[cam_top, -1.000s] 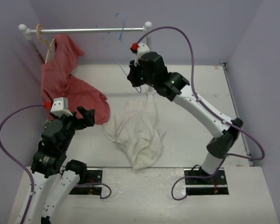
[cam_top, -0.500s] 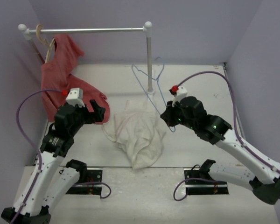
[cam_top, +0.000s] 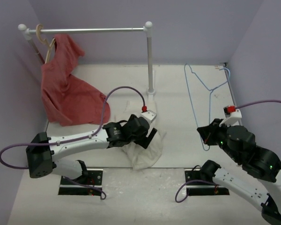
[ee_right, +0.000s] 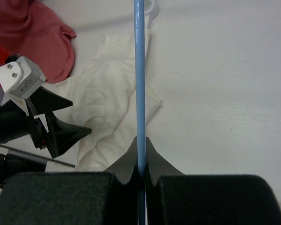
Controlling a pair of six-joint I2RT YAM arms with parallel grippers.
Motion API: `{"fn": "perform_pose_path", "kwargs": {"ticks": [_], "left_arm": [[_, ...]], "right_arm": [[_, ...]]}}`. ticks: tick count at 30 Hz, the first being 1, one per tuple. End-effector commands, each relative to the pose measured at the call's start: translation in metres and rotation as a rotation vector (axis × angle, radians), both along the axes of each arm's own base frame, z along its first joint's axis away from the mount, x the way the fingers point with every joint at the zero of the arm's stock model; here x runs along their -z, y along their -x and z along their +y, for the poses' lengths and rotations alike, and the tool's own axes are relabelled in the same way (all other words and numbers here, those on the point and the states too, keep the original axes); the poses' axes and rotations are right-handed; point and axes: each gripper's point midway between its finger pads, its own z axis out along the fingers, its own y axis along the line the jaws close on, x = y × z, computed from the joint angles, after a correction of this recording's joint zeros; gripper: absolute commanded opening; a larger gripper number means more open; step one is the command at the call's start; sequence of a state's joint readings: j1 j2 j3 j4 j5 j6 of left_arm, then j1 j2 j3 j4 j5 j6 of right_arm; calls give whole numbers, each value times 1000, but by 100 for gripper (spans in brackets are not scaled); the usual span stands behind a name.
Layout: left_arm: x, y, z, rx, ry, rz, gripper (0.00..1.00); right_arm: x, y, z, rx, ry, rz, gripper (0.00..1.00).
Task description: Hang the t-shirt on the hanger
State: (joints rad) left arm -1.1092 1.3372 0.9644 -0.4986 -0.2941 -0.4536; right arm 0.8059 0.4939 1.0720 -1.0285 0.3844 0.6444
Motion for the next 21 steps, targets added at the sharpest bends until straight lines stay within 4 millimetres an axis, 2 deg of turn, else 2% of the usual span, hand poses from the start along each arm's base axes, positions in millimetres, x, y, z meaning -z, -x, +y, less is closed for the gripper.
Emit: {"fn": "perform_pose_path", "kwargs": {"ticks": [1,2,4,5,7,10,12,16,20,21], "left_arm": [[-23,-19,1,-12,-215,-203,85],[-23,-19,1,-3,-240,-222,82],[-5,-17,-8,60,-355,-233,72],[-4,-17,-11,74,-372,-237,69],[14,-16,-10,98,-480,-219,58],[32,-14,-12,146,-557,-204,49],[39,-12,-17,171,-575,-194,47],[34,-8,-31,225,-517,-184,47],[32,-9,-34,231,-508,-198,48],[30,-12,-33,218,-514,-214,51]], "right_arm": [[-7,18,-31,77,-35,-8,0],[-8,19,-33,78,-42,-14,0],[-8,22,-35,75,-57,-23,0],[-7,23,-35,74,-61,-25,0],[-6,23,-35,73,-56,-23,0],[-4,24,-35,67,-50,-20,0],[-3,23,-36,68,-47,-23,0],[-2,23,-33,58,-45,-20,0],[-2,23,-31,49,-50,-23,0],[-2,23,-30,44,-51,-24,0]]}}
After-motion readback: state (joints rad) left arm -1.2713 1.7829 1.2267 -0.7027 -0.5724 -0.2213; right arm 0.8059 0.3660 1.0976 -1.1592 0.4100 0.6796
